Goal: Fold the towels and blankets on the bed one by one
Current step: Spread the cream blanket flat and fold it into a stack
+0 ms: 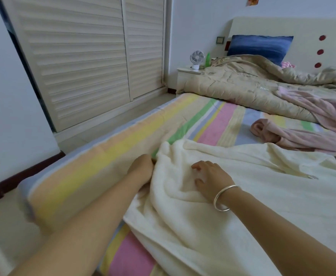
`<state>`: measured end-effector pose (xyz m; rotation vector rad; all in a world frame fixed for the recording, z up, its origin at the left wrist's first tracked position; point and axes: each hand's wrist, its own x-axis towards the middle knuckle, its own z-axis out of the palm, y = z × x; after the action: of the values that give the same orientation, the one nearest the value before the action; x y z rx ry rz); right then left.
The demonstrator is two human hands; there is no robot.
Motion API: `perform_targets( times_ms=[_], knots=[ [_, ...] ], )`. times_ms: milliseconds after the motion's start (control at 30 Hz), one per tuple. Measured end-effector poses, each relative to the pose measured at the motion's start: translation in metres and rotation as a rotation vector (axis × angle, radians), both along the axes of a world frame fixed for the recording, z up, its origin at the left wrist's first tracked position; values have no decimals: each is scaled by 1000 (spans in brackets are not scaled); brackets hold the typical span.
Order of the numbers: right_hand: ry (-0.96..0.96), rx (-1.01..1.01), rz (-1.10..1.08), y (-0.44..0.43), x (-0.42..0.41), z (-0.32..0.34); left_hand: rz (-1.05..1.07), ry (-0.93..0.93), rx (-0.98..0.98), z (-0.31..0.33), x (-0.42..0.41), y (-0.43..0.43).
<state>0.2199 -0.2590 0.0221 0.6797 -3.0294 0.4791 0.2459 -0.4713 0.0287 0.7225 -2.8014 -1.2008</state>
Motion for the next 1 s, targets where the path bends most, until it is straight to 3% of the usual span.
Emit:
perform_targets(
  times_ms=[133, 167, 300, 367, 500, 667, 733, 933, 1000],
  knots=[
    [5, 21, -12, 0, -7, -4, 36, 76, -720, 22, 22, -34],
    [12, 31, -14, -1, -8, -4, 80, 4, -825, 26, 33, -59],
    [38, 102, -18, -14, -12, -3, 220, -566, -960, 25, 88, -143],
    [52, 148, -25, -21, -14, -1, 201, -601, -992, 13, 97, -149],
    [135, 259, -23, -36, -20, 8, 94, -327, -1016, 12, 73, -125],
    [172, 239, -77, -57, -39, 16, -101, -124, -589, 6, 39, -110],
    [187, 248, -141, -61, -56, 18, -120, -90, -557, 5, 36, -116],
    [59, 539, -230, -63, -104, 14, -230, -179, -393, 5, 30, -134],
    [89, 511, -237, -69, -116, 11, -194, -139, -399, 2, 25, -137]
  ],
)
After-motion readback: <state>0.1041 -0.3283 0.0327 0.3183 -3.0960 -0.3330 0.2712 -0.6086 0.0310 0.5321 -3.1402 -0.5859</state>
